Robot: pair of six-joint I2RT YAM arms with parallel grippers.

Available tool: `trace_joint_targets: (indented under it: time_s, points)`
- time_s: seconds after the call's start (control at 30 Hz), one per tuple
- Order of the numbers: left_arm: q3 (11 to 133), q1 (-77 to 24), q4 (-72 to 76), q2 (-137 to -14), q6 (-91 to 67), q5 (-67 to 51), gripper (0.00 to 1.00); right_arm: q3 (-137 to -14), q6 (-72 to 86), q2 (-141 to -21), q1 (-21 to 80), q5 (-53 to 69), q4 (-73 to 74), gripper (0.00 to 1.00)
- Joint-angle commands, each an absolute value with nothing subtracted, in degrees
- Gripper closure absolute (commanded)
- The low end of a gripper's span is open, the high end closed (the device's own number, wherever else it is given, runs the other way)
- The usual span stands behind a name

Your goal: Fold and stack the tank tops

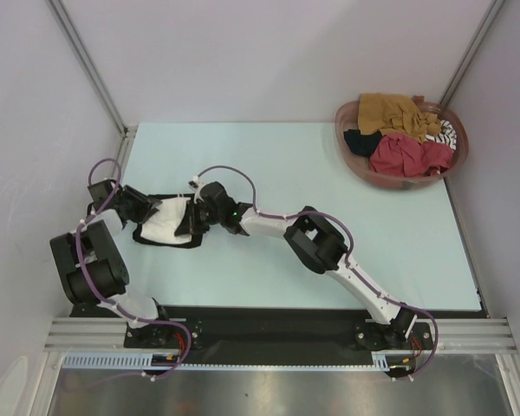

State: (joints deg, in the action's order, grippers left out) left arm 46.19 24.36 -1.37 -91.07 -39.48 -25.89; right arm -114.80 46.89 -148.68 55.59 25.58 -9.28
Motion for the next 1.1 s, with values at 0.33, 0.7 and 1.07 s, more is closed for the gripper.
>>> trace_joint_targets:
  time_s: [0.33, 0.7, 1.07]
  points:
    - [43.5, 17.9, -3.6, -70.6, -38.0, -21.3, 0.36, -95.4, 36.2, -121.9, 54.0, 18.6, -16.1, 0.65]
    - [36.0, -9.3, -7.9, -49.1, -32.2, -5.1, 0.2, -52.6, 26.2, -81.9, 44.9, 5.1, -15.5, 0.31]
    - [19.5, -27.3, -2.9, -36.5, -25.0, 4.7, 0.0, -25.9, 21.3, -41.5, 33.4, -10.5, -0.3, 0.07]
